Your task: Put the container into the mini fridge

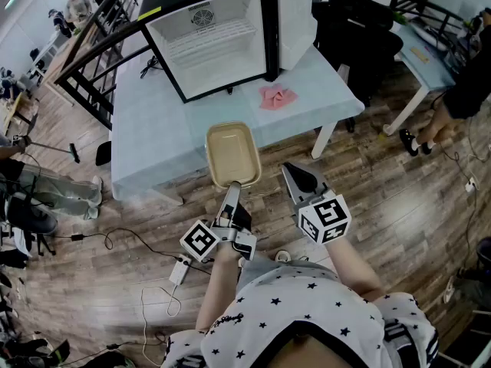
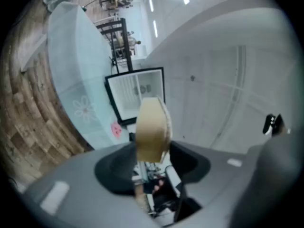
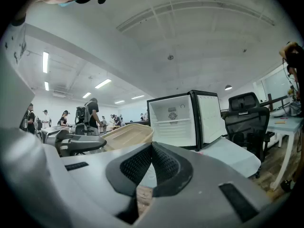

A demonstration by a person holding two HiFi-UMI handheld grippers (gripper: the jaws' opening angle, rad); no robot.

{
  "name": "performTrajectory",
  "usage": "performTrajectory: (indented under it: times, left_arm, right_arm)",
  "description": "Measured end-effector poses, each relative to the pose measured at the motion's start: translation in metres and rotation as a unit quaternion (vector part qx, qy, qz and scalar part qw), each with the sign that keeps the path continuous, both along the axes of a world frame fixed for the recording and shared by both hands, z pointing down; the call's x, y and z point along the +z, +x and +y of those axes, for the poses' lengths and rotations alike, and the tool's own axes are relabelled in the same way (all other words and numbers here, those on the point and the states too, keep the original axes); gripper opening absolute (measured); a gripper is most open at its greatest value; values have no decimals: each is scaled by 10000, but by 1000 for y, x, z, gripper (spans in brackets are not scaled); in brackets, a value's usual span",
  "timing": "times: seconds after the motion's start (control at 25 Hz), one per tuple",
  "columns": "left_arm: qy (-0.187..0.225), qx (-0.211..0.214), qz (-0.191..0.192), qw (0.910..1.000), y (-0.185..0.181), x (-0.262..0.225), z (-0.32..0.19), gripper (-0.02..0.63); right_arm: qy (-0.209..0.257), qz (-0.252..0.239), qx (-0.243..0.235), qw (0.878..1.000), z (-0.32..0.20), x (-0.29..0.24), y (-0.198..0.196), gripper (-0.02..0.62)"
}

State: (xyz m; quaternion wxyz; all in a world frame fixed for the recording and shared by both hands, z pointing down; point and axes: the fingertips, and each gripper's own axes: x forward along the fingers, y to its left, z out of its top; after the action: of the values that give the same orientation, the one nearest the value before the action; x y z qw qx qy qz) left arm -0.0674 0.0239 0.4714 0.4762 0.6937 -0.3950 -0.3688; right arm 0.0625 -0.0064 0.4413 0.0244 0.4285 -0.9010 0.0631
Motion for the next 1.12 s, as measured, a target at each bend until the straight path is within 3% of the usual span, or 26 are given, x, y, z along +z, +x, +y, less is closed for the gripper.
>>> performTrajectory:
  times: [0.36,1.12]
  left_arm:
    - [74,-23,146,9999,12,-12,23,216]
    - [132,-158,215,9996,12,-18,25,216]
  right_arm:
    - [-10,54,-25,10000,29,-1,10,20]
    - [-132,52,-364,9992,44,4,8,21]
